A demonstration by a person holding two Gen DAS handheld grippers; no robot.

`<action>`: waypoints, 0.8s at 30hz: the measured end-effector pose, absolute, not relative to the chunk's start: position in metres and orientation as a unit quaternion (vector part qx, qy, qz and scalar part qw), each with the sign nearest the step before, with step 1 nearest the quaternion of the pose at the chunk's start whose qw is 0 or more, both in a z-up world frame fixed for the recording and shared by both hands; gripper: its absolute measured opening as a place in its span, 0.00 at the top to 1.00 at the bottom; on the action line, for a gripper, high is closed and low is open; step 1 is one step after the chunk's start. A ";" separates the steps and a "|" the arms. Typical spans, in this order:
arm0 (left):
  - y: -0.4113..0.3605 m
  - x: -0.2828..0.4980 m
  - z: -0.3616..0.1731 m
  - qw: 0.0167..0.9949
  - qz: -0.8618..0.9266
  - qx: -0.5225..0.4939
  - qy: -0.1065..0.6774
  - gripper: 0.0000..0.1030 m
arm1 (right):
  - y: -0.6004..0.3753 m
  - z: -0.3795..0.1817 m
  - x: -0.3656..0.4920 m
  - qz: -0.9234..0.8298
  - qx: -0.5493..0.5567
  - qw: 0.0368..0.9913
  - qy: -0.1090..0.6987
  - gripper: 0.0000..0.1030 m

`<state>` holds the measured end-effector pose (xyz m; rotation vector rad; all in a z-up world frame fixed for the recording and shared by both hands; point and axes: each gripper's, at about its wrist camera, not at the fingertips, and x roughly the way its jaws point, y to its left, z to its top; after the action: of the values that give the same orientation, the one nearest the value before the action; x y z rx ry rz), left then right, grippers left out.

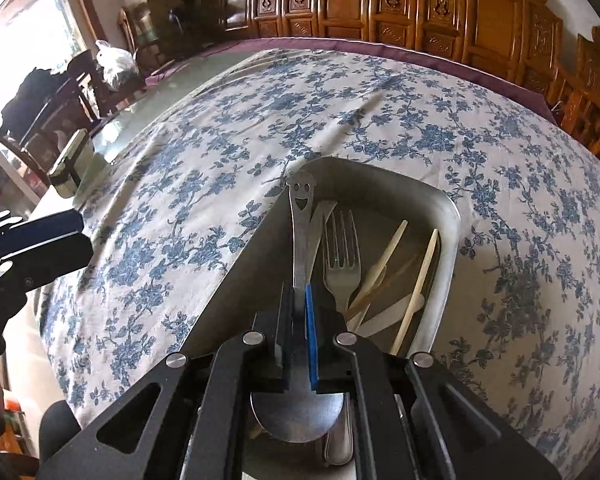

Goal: Organize utensils

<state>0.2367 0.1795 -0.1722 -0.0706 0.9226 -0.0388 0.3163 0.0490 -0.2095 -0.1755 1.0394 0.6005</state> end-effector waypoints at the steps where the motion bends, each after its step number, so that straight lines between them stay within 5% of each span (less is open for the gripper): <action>1: 0.179 0.237 -0.172 0.895 -0.019 -0.034 0.445 0.72 | 0.049 -0.208 0.315 0.279 -0.087 0.826 0.482 0.92; 9: 0.175 0.236 -0.171 0.895 -0.018 -0.032 0.445 0.72 | 0.028 -0.197 0.306 0.271 -0.085 0.839 0.465 0.92; 11: 0.171 0.235 -0.171 0.895 -0.017 -0.028 0.444 0.61 | 0.015 -0.188 0.299 0.267 -0.079 0.847 0.452 0.90; 13: 0.166 0.233 -0.170 0.896 -0.019 -0.025 0.443 0.54 | 0.002 -0.178 0.290 0.267 -0.076 0.855 0.437 0.63; 15: 0.160 0.232 -0.170 0.896 -0.019 -0.023 0.443 0.48 | -0.016 -0.167 0.280 0.259 -0.068 0.867 0.419 0.48; 21: 0.140 0.226 -0.163 0.900 -0.010 -0.011 0.435 0.21 | -0.059 -0.157 0.256 0.234 -0.062 0.878 0.412 0.33; 24: 0.128 0.221 -0.163 0.899 -0.011 -0.009 0.437 0.17 | -0.078 -0.154 0.242 0.222 -0.060 0.884 0.406 0.20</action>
<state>0.2207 0.1277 -0.1630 -0.0190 0.9044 -0.0232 0.2421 -0.0781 -0.1541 -0.1242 0.8448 0.4627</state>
